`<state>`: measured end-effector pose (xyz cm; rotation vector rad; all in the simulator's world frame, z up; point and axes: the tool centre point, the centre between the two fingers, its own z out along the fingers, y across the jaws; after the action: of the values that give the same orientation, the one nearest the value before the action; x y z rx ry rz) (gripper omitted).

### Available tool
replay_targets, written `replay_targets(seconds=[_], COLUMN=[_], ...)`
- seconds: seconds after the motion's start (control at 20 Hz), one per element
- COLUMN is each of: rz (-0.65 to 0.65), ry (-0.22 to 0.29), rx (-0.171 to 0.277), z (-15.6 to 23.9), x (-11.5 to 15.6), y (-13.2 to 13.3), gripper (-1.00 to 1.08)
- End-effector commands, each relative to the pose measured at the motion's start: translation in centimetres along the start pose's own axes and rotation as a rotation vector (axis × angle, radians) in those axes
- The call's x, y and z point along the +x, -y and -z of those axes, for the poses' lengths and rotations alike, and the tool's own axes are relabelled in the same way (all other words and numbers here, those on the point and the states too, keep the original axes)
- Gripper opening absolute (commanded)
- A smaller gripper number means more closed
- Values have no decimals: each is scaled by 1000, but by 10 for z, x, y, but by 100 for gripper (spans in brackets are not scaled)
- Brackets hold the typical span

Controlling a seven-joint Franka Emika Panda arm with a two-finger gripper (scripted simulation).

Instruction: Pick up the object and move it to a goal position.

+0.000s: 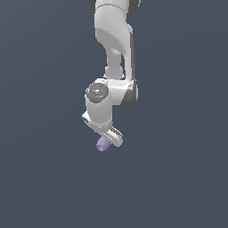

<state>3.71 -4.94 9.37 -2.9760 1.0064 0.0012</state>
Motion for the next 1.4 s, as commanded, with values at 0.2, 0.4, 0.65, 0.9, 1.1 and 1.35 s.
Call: replay_targets(seconds=[0.2, 0.4, 0.65, 0.9, 1.1, 1.35], rz=[-4, -6, -8, -9, -9, -9], ry=[0, 0, -1, -1, -1, -1], rx=[0, 0, 0, 0, 0, 0], z=[-4, -20, -45, -51, -51, -51], x=[0, 0, 0, 1, 1, 1], y=[0, -1, -1, 0, 0, 0], gripper=[100, 100, 100, 100, -100, -100])
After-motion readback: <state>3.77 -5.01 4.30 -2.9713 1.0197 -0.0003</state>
